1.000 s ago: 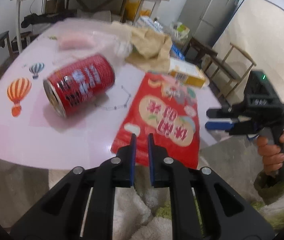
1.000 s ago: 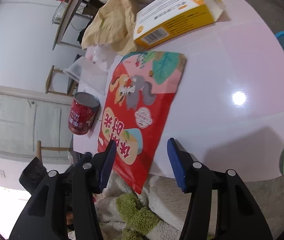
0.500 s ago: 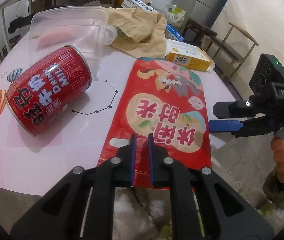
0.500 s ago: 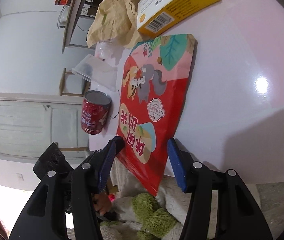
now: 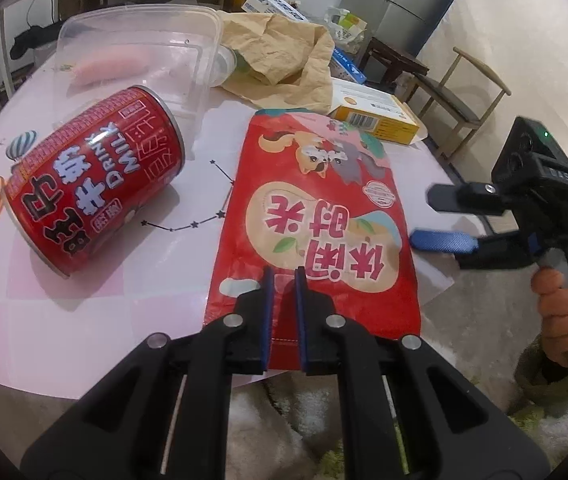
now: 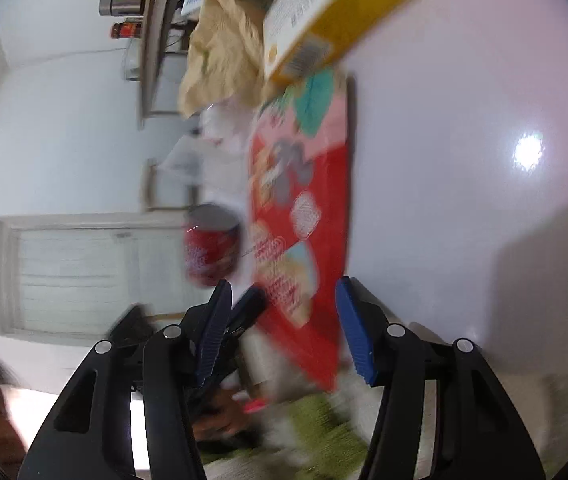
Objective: Collect trash
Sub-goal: 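Move both tools over the red snack bag on the table, then close both tools on the edge of the red snack bag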
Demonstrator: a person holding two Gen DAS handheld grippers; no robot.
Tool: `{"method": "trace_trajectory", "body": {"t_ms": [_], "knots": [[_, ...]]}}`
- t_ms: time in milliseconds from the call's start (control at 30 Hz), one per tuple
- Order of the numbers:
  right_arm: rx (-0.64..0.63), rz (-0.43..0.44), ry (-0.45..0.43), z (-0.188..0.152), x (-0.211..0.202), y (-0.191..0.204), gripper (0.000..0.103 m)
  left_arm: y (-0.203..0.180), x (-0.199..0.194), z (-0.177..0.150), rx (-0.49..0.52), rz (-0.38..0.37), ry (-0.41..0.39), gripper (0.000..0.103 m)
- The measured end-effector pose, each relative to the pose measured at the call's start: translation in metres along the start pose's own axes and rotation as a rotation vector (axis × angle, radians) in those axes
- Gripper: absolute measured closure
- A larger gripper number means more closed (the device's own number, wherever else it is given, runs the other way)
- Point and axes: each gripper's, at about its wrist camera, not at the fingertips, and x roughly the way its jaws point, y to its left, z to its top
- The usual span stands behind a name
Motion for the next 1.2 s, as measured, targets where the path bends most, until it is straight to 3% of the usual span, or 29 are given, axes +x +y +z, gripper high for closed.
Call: {"method": "trace_trajectory", "body": {"t_ms": [267, 433, 600, 767, 967, 1067, 1200], "knots": [[-0.034, -0.050, -0.001, 0.005, 0.017, 0.014, 0.053, 0.004, -0.002, -0.002, -0.002, -0.038, 0.000, 0.097], [-0.073, -0.153, -0.026, 0.003, 0.015, 0.016, 0.063, 0.009, -0.004, -0.002, 0.005, -0.072, 0.008, 0.097], [-0.148, -0.275, -0.052, -0.004, 0.018, 0.033, 0.063, 0.015, -0.004, 0.000, 0.005, -0.123, 0.022, 0.097], [-0.156, -0.323, -0.072, -0.008, 0.011, 0.034, 0.092, 0.017, -0.003, 0.000, 0.016, -0.175, 0.028, 0.097], [-0.199, -0.385, -0.091, -0.019, 0.008, 0.043, 0.096, 0.006, 0.002, 0.001, 0.076, -0.231, 0.035, 0.097], [-0.209, -0.365, -0.109, -0.023, 0.003, 0.049, 0.096, -0.001, 0.005, 0.001, 0.123, -0.230, 0.025, 0.097], [-0.231, -0.231, -0.108, -0.026, -0.004, 0.056, 0.094, 0.002, 0.007, 0.002, 0.135, -0.248, 0.020, 0.097]]}}
